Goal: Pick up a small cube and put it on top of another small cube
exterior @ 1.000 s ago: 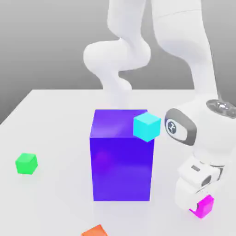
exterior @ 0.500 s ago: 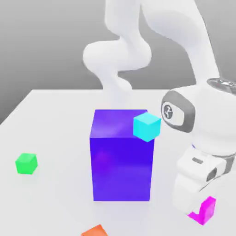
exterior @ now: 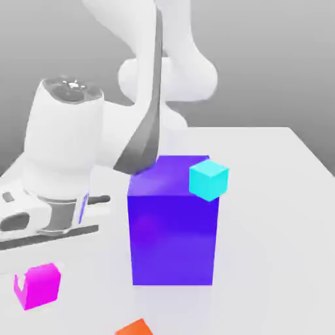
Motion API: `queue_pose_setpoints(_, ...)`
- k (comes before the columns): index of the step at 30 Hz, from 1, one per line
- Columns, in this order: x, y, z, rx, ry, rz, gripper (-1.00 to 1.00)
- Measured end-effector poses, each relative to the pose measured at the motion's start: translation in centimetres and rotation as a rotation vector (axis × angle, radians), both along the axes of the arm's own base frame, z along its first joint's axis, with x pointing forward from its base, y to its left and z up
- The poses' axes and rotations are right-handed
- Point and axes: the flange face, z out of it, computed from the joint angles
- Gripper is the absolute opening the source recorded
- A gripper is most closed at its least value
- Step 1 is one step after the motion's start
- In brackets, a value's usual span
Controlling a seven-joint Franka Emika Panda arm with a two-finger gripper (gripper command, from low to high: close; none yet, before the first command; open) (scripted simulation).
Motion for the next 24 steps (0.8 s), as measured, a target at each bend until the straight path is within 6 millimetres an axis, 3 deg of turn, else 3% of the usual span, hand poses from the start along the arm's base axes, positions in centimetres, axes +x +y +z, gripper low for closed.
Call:
queue_pose_setpoints(3,-7.8,-8.0,0.8,0.016,0.031,-0.115,-1.0)
queue_pose_setpoints(4,-10.2,-9.2,0.7,0.038,0.035,-0.154,-1.0)
queue_pose_setpoints(7,-16.2,-10.1,-0.3,0.13,0.032,-0.249,-1.0)
queue_pose_setpoints(11,-21.8,-8.4,-2.3,0.27,0.014,-0.33,-1.0)
queue_pose_setpoints(24,-22.2,-8.4,-3.4,0.284,-0.031,-0.34,-1.0)
